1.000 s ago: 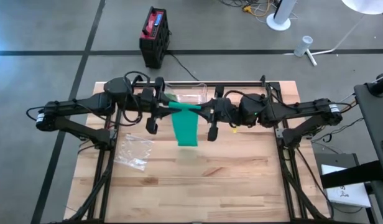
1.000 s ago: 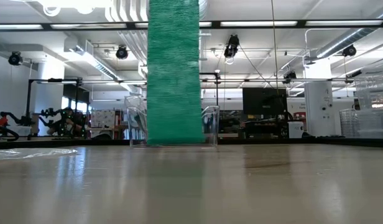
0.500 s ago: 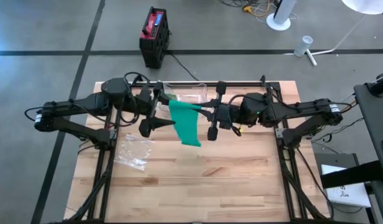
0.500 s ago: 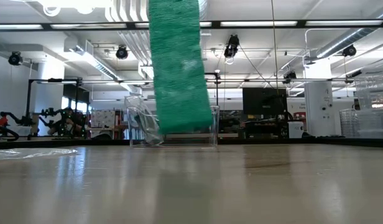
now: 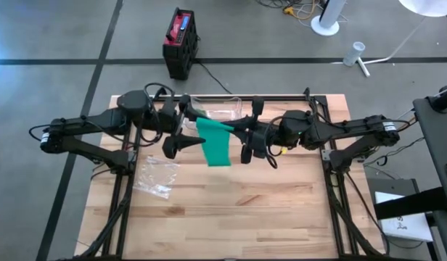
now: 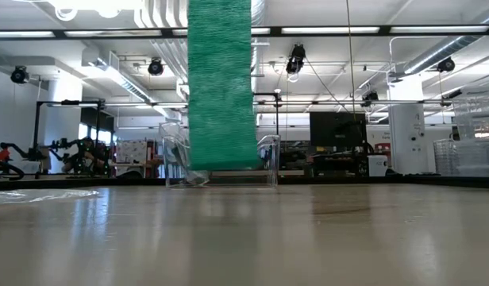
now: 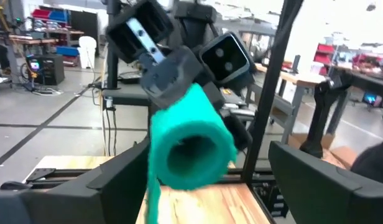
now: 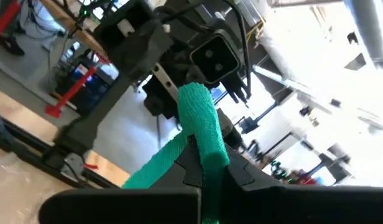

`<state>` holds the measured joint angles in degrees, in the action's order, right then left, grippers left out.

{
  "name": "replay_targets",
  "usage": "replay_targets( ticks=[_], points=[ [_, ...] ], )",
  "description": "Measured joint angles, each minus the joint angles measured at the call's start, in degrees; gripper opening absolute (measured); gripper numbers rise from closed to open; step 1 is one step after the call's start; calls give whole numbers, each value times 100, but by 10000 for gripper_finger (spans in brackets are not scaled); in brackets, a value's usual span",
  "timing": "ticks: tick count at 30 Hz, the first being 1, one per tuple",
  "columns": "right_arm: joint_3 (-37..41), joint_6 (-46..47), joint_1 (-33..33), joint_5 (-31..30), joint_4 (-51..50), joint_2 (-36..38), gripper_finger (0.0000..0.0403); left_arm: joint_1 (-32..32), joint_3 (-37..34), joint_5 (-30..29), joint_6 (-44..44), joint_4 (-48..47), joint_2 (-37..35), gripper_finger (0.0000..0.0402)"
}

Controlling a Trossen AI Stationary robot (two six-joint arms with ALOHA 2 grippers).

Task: Roll bandage
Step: Roll the blue bandage

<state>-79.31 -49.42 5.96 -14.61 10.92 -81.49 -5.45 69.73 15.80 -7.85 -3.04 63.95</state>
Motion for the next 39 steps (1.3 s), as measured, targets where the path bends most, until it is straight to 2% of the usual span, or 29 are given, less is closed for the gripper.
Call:
replay_targets(
  ticks=[9,15,20,28,30,32,35,39],
  points=[
    [13,-608,0,-46,-22,-90,3,0,0,-35,-491,514,405,292],
    [33,-570,3,-141,12,-79,3,0,0,-38,-494,669,384,253],
    [35,-505,6,-168,8,-83,3,-7,-1,-85,-519,667,377,187],
    [35,-235,53,-195,-18,-87,5,-7,-1,-81,-515,593,364,31],
    [35,108,86,-209,-70,-90,16,-33,-2,-40,-492,548,343,12],
    [35,738,123,-217,-116,-90,37,-66,-2,-16,-406,463,295,16],
    [35,1666,179,-195,-206,-64,83,-104,-2,22,-119,362,197,22],
    [35,2832,203,-39,-242,-1,152,-116,0,24,573,173,139,9]
  ],
)
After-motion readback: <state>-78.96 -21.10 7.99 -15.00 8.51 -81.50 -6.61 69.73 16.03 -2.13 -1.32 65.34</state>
